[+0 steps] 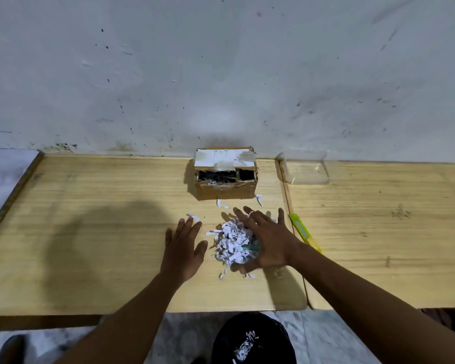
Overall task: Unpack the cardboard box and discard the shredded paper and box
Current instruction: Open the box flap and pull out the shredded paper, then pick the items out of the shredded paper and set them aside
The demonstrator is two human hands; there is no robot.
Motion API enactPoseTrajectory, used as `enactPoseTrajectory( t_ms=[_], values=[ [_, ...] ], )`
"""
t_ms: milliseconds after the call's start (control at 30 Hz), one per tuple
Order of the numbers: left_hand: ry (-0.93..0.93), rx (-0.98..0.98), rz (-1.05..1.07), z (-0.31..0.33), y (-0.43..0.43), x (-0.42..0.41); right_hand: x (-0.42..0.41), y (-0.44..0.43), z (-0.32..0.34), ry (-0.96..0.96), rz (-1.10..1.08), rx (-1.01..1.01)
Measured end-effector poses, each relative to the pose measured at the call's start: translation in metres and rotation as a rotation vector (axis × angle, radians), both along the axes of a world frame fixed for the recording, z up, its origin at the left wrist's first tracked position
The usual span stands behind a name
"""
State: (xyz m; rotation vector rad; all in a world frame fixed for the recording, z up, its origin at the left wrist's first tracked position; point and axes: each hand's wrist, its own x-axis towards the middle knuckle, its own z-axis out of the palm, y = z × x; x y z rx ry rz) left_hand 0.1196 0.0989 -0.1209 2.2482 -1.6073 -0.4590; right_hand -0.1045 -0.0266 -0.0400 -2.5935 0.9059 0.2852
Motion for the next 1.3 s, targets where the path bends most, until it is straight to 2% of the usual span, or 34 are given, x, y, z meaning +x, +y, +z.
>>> enactPoseTrajectory(
  t_ms=[133, 233, 333, 400, 567, 700, 833, 867, 933, 1000, 1100, 1200, 1300],
  values=[
    [0.119, -0.290, 0.017, 0.030, -0.012, -0.010, -0.025, -0.020, 0.013, -0.149, -0.139, 0.041],
    [0.118, -0.371, -0.096, 0.042, -0.025, -0.028, -0.038, -0.032, 0.007, -0.230, -0.223, -0.022],
    [0.076, -0.237, -0.225, 0.038, -0.035, -0.043, -0.036, -0.029, -0.001, -0.202, -0.257, 0.080],
    [0.027, -0.172, -0.276, 0.032, -0.039, -0.046, -0.031, -0.022, -0.011, -0.182, -0.212, 0.077],
    [0.128, -0.262, -0.277, 0.028, -0.046, -0.032, -0.029, -0.017, -0.027, -0.292, -0.301, 0.039],
    [0.161, -0.307, -0.214, 0.028, -0.045, -0.001, -0.048, -0.032, -0.032, -0.296, -0.333, 0.022],
    [0.122, -0.260, 0.020, 0.026, -0.038, 0.017, -0.052, -0.036, -0.024, -0.313, -0.387, -0.067],
    [0.133, -0.246, 0.030, 0.028, -0.039, 0.016, -0.048, -0.035, -0.022, -0.324, -0.363, -0.087],
    [0.122, -0.253, -0.080, 0.031, -0.041, 0.007, -0.036, -0.032, -0.020, -0.323, -0.302, -0.070],
    [0.070, -0.190, -0.171, 0.031, -0.046, -0.007, -0.024, -0.028, -0.023, -0.244, -0.256, -0.043],
    [0.064, -0.016, -0.050, 0.026, -0.049, -0.024, -0.016, -0.022, -0.029, -0.211, -0.299, -0.024],
    [0.072, -0.091, 0.005, 0.018, -0.042, -0.024, -0.022, -0.023, -0.028, -0.236, -0.359, 0.043],
    [0.032, -0.176, -0.010, 0.009, -0.029, -0.011, -0.037, -0.028, -0.027, -0.135, -0.359, 0.038]
  ],
)
